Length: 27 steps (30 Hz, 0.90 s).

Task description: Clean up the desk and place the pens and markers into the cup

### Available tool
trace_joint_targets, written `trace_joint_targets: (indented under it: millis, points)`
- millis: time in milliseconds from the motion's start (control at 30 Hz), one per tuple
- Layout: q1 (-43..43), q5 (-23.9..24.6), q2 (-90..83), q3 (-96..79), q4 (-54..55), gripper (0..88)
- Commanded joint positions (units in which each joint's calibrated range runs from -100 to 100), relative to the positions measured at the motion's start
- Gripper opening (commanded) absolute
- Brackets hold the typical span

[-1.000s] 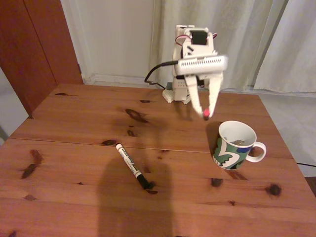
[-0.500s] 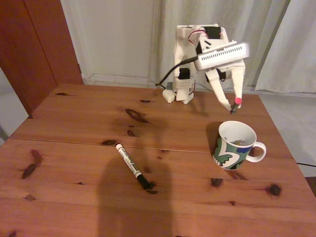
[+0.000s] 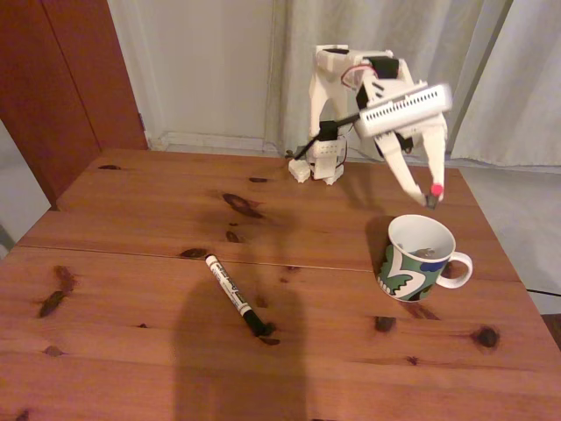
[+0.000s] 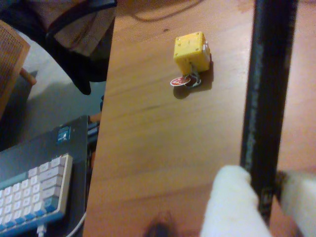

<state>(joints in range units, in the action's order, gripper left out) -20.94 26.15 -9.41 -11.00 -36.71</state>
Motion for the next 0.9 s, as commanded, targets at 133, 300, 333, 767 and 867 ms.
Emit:
trace_joint_targets:
  millis: [133, 300, 333, 767, 867]
  points:
    - [-0.17, 0.09, 3.32, 0.36, 4.06, 0.6]
    - [-0.57, 0.04, 3.49, -4.15, 6.3, 0.6]
    - [-0.65, 0.04, 3.41, -5.77, 7.76, 0.6]
    - [-1.62, 0.61, 2.66, -18.4, 18.94, 0.6]
    - [-1.3, 1.24, 2.66, -18.13, 19.89, 0.6]
